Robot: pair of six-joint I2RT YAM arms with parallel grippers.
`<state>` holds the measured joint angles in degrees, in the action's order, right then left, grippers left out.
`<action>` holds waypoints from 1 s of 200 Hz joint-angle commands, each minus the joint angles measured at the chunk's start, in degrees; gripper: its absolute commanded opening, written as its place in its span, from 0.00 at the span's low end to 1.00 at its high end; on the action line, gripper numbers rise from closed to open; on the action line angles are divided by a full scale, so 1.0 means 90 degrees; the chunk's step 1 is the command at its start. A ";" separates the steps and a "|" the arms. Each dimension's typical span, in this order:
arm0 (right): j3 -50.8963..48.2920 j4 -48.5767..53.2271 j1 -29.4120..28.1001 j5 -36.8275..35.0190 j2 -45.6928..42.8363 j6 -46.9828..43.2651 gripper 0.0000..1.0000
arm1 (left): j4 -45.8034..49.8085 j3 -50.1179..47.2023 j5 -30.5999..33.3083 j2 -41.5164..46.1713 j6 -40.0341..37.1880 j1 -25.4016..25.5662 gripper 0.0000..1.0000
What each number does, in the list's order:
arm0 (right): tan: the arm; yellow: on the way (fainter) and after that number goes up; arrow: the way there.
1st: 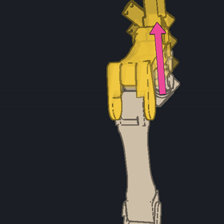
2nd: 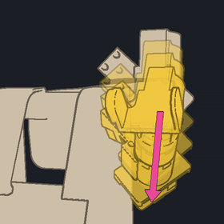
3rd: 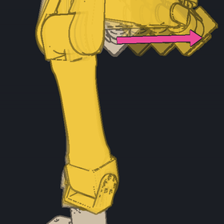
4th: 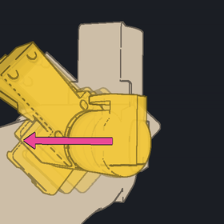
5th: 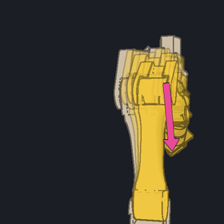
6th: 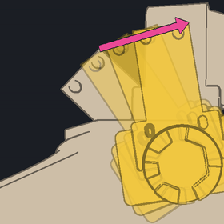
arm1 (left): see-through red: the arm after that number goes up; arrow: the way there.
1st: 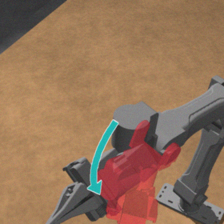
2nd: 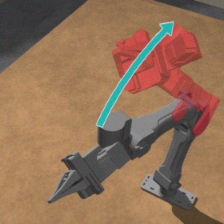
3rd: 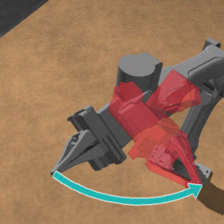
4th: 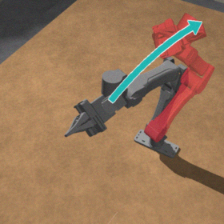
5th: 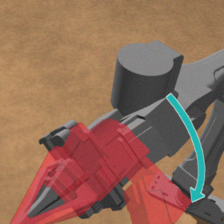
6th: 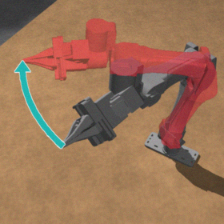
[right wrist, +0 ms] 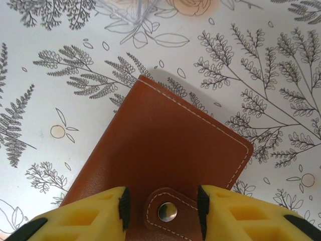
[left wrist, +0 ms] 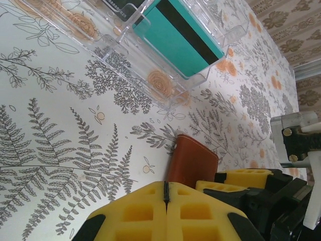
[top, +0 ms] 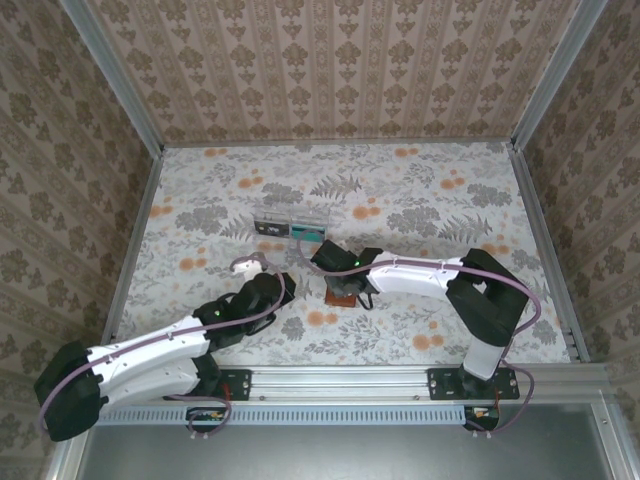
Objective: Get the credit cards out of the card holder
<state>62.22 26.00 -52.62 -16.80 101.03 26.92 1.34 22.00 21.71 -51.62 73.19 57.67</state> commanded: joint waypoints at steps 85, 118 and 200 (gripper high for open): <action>0.0009 0.0256 -0.0118 -0.0291 0.0273 0.0046 0.16 | 0.0059 -0.0057 0.0045 -0.0078 -0.0103 -0.0067 0.03; -0.0061 0.0187 -0.0111 -0.0243 0.0110 0.0029 0.00 | -0.0238 0.0037 -0.0165 -0.0384 -0.0202 -0.0059 0.03; -0.0596 -0.0647 -0.0092 0.0344 -0.0649 0.0071 0.00 | -0.2983 0.0239 -0.1433 -0.2498 -0.0072 0.0032 0.00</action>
<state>58.37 22.72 -53.43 -16.73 98.08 27.14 -14.20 22.04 13.80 -69.23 72.18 57.60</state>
